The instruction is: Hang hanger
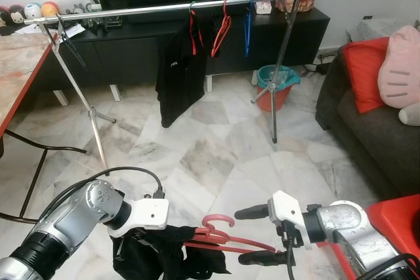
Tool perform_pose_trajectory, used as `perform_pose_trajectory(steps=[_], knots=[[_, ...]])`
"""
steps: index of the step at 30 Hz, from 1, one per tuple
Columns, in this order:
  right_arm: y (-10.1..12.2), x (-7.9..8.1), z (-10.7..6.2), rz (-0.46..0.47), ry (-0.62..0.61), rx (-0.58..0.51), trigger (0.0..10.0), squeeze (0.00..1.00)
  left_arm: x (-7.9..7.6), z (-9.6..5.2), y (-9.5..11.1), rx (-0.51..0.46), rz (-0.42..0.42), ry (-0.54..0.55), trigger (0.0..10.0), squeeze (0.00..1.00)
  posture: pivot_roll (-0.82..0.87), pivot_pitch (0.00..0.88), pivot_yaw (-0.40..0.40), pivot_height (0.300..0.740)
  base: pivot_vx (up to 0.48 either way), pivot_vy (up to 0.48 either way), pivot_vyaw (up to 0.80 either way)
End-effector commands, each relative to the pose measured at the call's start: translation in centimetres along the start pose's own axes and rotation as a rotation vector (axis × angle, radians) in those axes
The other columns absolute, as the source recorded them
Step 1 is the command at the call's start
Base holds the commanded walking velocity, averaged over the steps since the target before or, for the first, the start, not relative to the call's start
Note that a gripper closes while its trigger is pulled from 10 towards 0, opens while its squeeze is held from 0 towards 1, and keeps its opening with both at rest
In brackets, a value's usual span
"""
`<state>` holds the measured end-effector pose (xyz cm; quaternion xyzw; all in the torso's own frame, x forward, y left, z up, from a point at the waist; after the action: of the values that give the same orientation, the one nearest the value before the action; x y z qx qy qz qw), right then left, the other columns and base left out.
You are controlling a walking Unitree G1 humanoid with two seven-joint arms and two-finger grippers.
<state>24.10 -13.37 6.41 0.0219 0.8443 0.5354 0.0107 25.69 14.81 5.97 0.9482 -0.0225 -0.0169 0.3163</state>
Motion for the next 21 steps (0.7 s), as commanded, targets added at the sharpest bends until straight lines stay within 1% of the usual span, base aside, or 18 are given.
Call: perform_pose_trajectory(steps=[1,9,10,11,12,13,14,15,21], knots=[[0.4,0.0,0.5,-0.035,0.007,0.007,10.0,0.0,0.8,-0.8,1.2,-0.007,0.042,0.031,10.0,0.0,0.09,0.0,0.016,0.74,0.0,0.0,0.0],[0.2,-0.3,0.7,-0.035,-0.039,0.004,10.0,0.0,1.2,-0.8,2.4,-0.033,0.06,0.038,10.0,0.0,0.08,0.0,0.014,0.74,0.0,0.0,0.0],[0.2,-0.2,0.7,-0.033,-0.034,0.005,8.2,0.0,1.3,-0.7,2.6,-0.039,0.065,0.04,10.0,0.0,0.08,0.0,0.014,0.74,0.0,0.0,0.0],[0.1,-0.1,0.8,-0.033,-0.033,0.006,8.2,0.0,1.3,-0.7,2.8,-0.043,0.068,0.041,10.0,0.0,0.08,0.0,0.013,0.74,0.0,0.0,0.0],[0.1,-0.1,0.8,-0.032,-0.033,0.008,4.3,0.0,1.3,-0.7,2.9,-0.045,0.068,0.042,10.0,0.0,0.08,0.0,0.013,0.74,0.0,0.0,0.0],[0.1,-0.1,0.8,-0.032,-0.033,0.01,0.6,0.0,1.4,-0.8,2.9,-0.046,0.068,0.042,10.0,0.0,0.08,0.0,0.012,0.74,0.0,0.0,0.0],[0.0,0.0,0.8,-0.031,-0.033,0.011,0.6,0.0,1.4,-0.8,2.9,-0.047,0.069,0.042,10.0,0.0,0.08,0.0,0.012,0.74,0.0,0.0,0.0],[-0.1,-0.1,0.7,-0.029,-0.034,0.019,0.0,0.0,1.4,-0.8,3.0,-0.048,0.069,0.043,10.0,0.0,0.08,0.0,0.012,0.74,0.0,0.0,0.0],[-0.7,-0.2,0.6,-0.032,-0.039,0.061,0.0,0.0,1.4,-0.8,3.2,-0.054,0.071,0.044,10.0,0.0,0.08,0.0,0.008,0.74,0.0,0.0,0.0]])
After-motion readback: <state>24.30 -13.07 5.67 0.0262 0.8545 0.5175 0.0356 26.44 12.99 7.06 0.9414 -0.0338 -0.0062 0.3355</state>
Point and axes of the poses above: a point about 5 cm out from each wrist's last joint towards the gripper, its own z axis pointing out of the wrist towards the gripper, its own y axis along the axis of the wrist's last joint, x = y × z, the point moved 3 cm from there along z, pointing out of the wrist towards the gripper, and after that the axes turned 6 degrees about -z, right-handed, at the moved point
